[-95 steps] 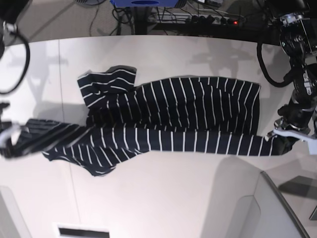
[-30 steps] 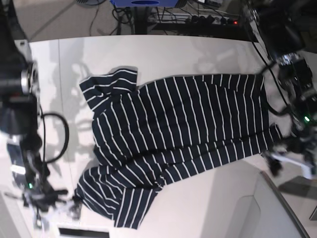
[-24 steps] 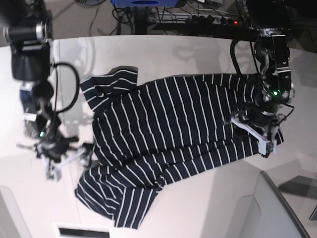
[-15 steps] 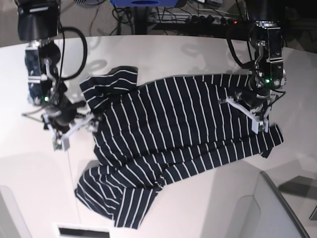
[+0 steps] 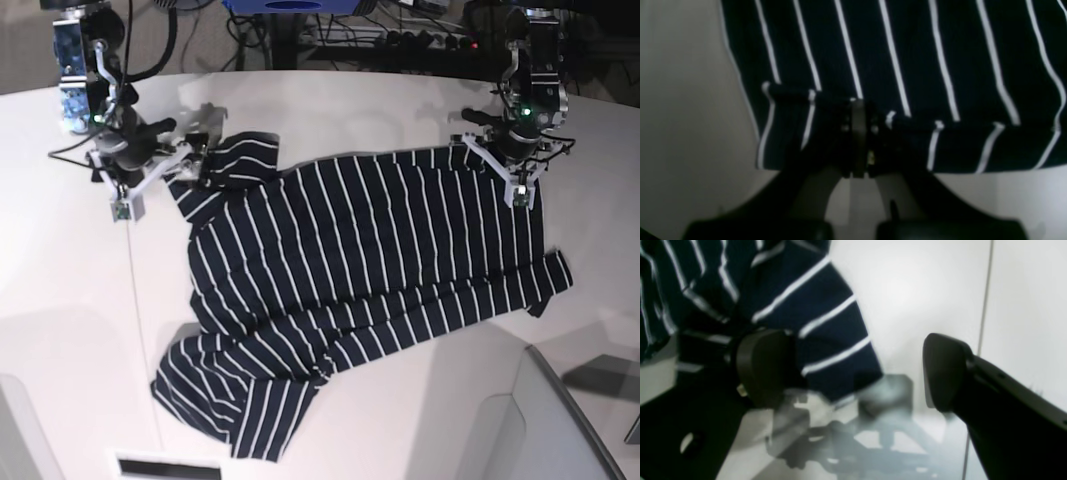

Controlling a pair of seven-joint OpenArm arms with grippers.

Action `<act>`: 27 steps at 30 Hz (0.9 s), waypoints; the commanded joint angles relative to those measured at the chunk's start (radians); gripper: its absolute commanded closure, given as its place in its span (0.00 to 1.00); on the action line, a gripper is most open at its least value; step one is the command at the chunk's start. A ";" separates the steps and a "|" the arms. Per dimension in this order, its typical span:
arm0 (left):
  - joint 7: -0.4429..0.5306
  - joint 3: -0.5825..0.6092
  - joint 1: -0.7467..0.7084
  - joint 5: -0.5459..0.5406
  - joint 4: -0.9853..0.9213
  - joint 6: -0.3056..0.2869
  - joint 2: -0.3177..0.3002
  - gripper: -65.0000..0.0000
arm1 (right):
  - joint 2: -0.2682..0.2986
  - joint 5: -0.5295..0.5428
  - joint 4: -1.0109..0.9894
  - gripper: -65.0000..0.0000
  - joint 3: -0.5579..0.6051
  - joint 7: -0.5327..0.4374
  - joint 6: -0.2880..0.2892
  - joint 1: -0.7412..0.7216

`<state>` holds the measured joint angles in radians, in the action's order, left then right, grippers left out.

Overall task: Layout the t-shirt on the table in an organized manner, then fold the t-shirt properly
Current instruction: 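Grasp the shirt's shoulder corners with both grippers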

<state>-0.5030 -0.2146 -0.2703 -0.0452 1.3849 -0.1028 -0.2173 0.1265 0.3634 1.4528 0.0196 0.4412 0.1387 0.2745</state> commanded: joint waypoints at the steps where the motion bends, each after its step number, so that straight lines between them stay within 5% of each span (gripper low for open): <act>1: 0.004 -0.007 -0.013 0.003 0.004 0.008 -0.021 1.00 | 0.006 0.007 0.032 0.07 -0.004 -0.014 0.002 0.007; 8: 0.011 -0.073 -0.028 0.003 0.001 0.007 -0.029 1.00 | 0.002 0.007 0.035 0.12 -0.004 -0.012 0.002 0.029; 11: 0.017 -0.084 -0.033 0.003 0.006 0.007 -0.034 1.00 | 0.000 0.007 0.029 0.40 -0.004 -0.012 0.003 0.029; 15: 0.017 -0.084 -0.034 0.012 0.006 0.007 -0.034 1.00 | 0.005 0.007 0.032 1.00 -0.004 -0.011 0.003 0.029; 22: 0.017 -0.084 -0.034 0.012 0.007 0.007 -0.034 1.00 | 0.020 0.007 0.196 1.00 -0.117 -0.003 0.003 0.118; 27: 0.017 -0.084 -0.034 0.003 0.009 0.007 -0.034 1.00 | 0.022 0.007 0.288 1.00 -0.175 0.123 0.003 0.161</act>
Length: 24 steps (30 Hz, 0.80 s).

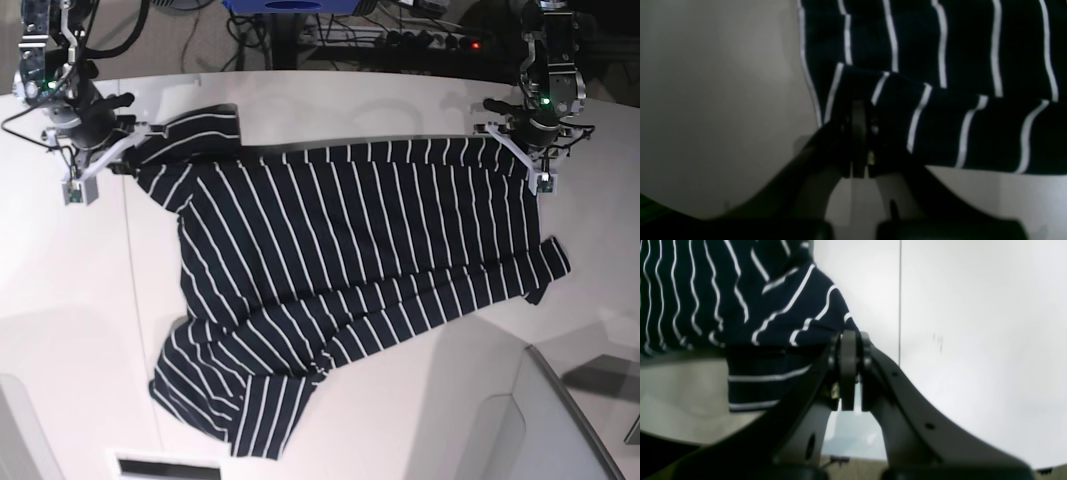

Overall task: Layout the t-shirt on the table in an organized manner, then fold the t-shirt properly
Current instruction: 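Grasp the shirt's shoulder corners with both grippers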

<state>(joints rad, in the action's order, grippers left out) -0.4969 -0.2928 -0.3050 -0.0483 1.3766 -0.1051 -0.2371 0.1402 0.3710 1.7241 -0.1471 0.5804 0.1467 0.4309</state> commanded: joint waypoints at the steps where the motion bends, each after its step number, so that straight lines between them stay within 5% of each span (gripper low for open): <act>1: 0.011 -0.006 0.000 0.006 0.017 0.009 -0.014 1.00 | 0.008 0.000 0.014 1.00 -0.010 -0.001 -0.005 0.004; 8: 0.007 -0.007 -0.049 0.003 0.175 0.005 -0.002 1.00 | 0.003 0.000 -0.020 1.00 -0.006 0.005 -0.005 0.003; 16: 0.007 -0.093 -0.124 0.003 0.401 0.003 0.098 1.00 | 0.003 0.000 -0.020 1.00 -0.004 0.006 -0.005 0.003; 21: 0.002 -0.095 -0.102 -0.005 0.372 0.003 0.098 0.64 | 0.003 0.000 -0.020 1.00 -0.004 0.006 -0.005 0.003; 24: -0.064 -0.101 -0.098 -0.170 0.372 0.003 0.095 0.53 | 0.003 0.000 -0.020 1.00 -0.003 0.008 -0.005 0.003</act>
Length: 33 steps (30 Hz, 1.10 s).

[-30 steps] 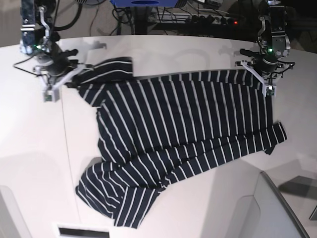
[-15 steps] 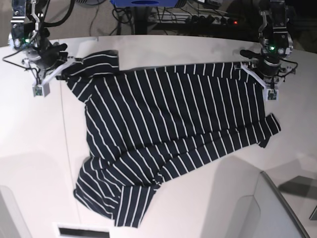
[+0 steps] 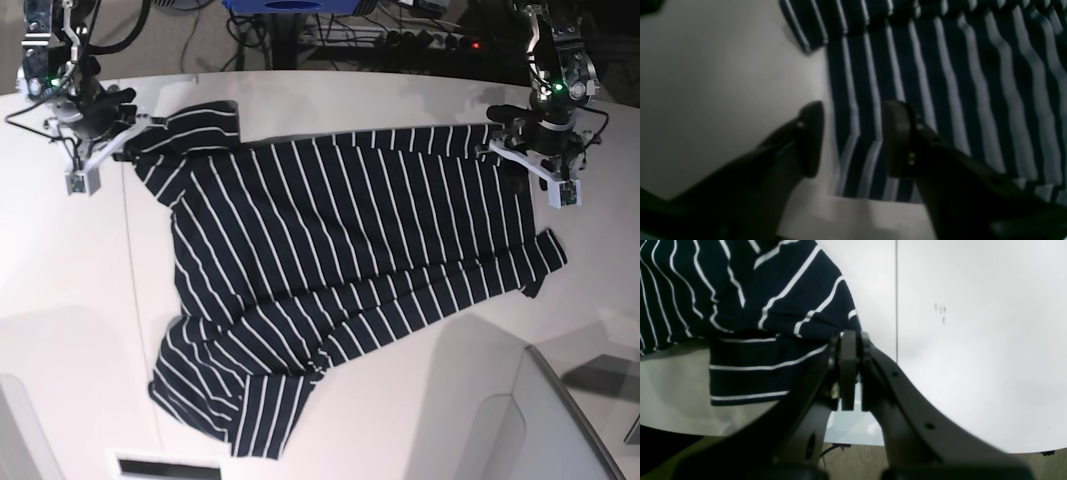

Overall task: Layout the t-shirt on the table in an organized manner, then fold the t-shirt properly
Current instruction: 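Grasp the shirt's shoulder corners with both grippers, then lower the left gripper onto the shoulder corner and pinch it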

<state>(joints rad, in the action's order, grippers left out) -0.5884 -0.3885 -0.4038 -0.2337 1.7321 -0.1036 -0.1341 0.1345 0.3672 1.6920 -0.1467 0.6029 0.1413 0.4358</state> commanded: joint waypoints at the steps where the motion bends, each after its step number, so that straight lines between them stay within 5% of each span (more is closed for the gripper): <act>1: -0.021 -0.013 0.004 -0.080 0.015 0.002 -0.014 0.52 | 0.009 0.003 0.012 1.00 -0.003 -0.014 0.001 -0.002; 4: -0.106 -0.054 0.013 -0.329 -0.022 0.002 -0.026 0.51 | 0.009 0.003 0.012 1.00 -0.003 -0.014 0.001 -0.002; 6: -0.107 -0.056 0.029 -0.382 -0.059 0.002 -0.043 0.51 | 0.009 0.003 0.010 1.00 0.015 -0.014 0.001 -0.002; 14: -0.109 -0.062 0.062 -0.016 -0.082 0.000 -0.071 0.51 | 0.015 0.000 0.010 1.00 0.092 -0.014 0.001 -0.002; 21: -0.112 -0.056 0.056 -0.186 -0.123 0.000 -0.086 0.52 | 0.015 0.000 0.010 1.00 0.100 -0.014 0.001 -0.007; 26: -0.087 0.078 0.067 -0.002 -0.086 -0.002 -0.193 0.52 | 0.015 -0.001 0.010 1.00 0.094 -0.014 0.001 -0.007; 29: -0.078 0.167 0.070 0.081 -0.074 -0.068 -0.282 0.52 | 0.015 -0.001 0.010 1.00 0.092 -0.014 0.001 -0.007; 33: -0.129 0.185 0.128 0.093 -0.094 -0.288 -0.335 0.52 | 0.015 -0.001 0.010 1.00 0.092 -0.014 0.001 -0.005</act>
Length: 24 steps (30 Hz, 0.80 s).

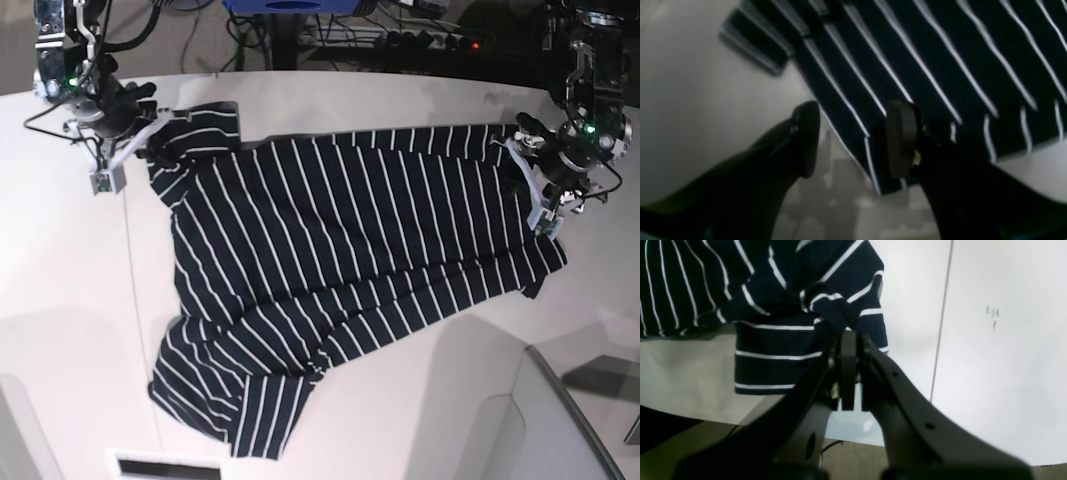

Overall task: Layout the t-shirt on the table in an organized manner, then fold the t-shirt properly
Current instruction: 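Lower the left gripper onto the shoulder corner and pinch it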

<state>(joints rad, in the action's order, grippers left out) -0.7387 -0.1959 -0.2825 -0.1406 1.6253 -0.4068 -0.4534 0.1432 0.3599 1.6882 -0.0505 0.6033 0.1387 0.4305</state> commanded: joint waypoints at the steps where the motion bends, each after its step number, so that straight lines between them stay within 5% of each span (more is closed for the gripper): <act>1: -0.041 -0.007 0.033 0.002 0.007 -0.027 -0.017 0.52 | 0.006 0.006 0.014 1.00 -0.004 -0.015 0.003 0.000; 5: -0.229 0.052 0.162 0.002 -0.061 -0.137 -0.049 0.52 | 0.006 0.006 0.014 1.00 -0.004 -0.015 0.003 0.000; 16: -0.232 0.339 0.268 -0.009 -0.222 -0.151 -0.097 0.52 | 0.005 0.006 0.014 1.00 -0.005 -0.015 0.003 0.003; 20: -0.232 0.332 0.263 -0.004 -0.230 -0.275 -0.104 0.52 | 0.005 0.006 0.014 1.00 -0.005 -0.015 0.003 0.004; 24: -0.232 0.330 0.259 0.000 -0.247 -0.291 -0.118 0.52 | 0.003 0.006 0.014 1.00 -0.005 -0.015 0.003 0.004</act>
<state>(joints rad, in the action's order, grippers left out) -0.9695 0.1421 -0.0326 -0.1383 1.3693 -0.6933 -0.5545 0.1429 0.3599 1.6882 -0.0525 0.6029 0.1387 0.4332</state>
